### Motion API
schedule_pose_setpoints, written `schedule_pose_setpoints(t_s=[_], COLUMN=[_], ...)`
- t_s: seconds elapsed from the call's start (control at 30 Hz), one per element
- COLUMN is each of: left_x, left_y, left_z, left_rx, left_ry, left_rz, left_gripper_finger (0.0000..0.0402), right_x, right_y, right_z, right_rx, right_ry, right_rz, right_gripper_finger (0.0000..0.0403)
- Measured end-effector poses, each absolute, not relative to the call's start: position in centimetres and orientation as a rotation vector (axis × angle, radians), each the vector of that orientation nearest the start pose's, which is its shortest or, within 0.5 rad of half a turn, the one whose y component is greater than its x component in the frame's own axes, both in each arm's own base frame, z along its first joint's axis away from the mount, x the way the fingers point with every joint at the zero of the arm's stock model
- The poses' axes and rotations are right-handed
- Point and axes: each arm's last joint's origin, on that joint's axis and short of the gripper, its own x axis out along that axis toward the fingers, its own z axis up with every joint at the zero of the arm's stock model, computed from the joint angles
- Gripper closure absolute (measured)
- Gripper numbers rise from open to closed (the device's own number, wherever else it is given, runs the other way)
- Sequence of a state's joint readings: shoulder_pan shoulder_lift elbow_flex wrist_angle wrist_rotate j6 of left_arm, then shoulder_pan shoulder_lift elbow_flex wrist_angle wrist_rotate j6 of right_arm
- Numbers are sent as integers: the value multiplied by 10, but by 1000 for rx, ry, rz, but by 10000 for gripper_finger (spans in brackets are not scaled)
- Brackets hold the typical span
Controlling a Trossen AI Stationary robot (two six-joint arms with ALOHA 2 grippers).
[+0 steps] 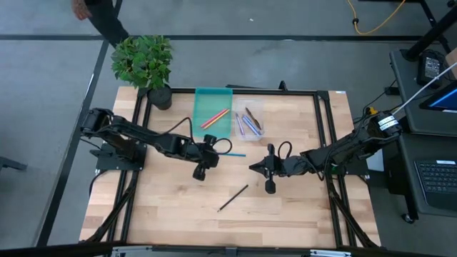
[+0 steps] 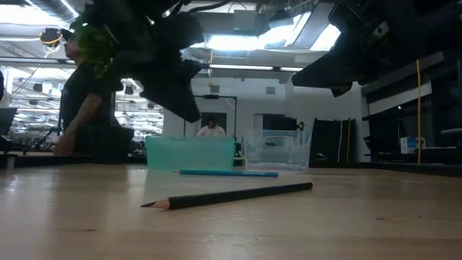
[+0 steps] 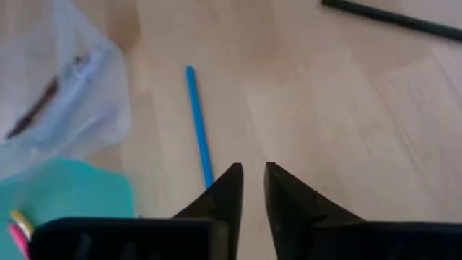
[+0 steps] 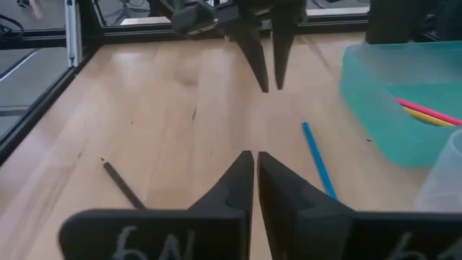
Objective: Sort pens & pencils
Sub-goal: Put the blue pencil into the blue bin
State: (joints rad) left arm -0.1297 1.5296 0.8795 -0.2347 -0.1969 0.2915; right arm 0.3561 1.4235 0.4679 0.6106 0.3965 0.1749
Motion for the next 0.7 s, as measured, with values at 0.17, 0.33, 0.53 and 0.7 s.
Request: schedule_pose_setpoints(t_s=[0.17,0.33,0.53,0.7], left_x=[305,313,335,353], left_y=[-25,-20,-16,-11], left_z=[196,204,193,185], left_rx=[370,330,333,335], left_ry=[848,830,954,1054], left_rz=[-20,-8,-19,-12], left_gripper_finger=[308,297,297,300], right_x=[248,248,248,247], right_y=[80,80,80,80], right_z=[167,167,166,165], right_rx=[41,40,39,36], right_ry=[321,322,328,342], right_rz=[-69,-70,-70,-68], right_gripper_finger=[380,380,380,380])
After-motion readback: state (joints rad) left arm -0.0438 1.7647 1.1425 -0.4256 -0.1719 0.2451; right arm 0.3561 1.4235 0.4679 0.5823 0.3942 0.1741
